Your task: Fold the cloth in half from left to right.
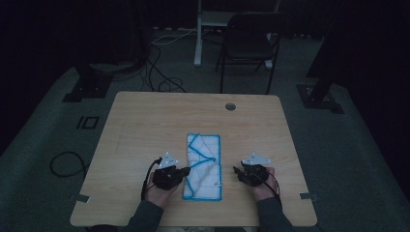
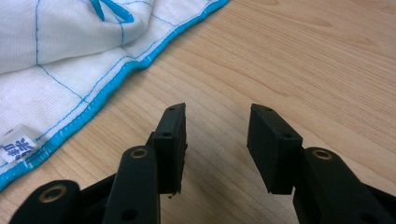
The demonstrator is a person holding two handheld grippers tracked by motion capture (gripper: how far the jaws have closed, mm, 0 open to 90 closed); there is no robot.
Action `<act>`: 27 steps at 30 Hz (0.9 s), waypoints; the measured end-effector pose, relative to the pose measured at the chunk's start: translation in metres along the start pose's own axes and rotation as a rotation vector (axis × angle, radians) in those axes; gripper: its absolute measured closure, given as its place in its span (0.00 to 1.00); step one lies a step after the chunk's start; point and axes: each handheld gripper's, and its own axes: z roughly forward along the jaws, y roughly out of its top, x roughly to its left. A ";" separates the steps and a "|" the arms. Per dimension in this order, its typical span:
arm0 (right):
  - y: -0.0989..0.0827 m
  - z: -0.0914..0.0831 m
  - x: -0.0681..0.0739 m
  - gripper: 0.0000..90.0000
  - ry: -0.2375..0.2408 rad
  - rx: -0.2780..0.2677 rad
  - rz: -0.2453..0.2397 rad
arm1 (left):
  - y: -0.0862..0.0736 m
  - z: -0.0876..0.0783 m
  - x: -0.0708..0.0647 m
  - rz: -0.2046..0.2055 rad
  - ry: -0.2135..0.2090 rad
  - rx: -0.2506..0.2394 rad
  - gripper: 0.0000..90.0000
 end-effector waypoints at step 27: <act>0.000 -0.001 -0.001 0.64 -0.003 -0.006 -0.004 | -0.008 0.013 -0.048 0.097 -0.121 0.053 0.71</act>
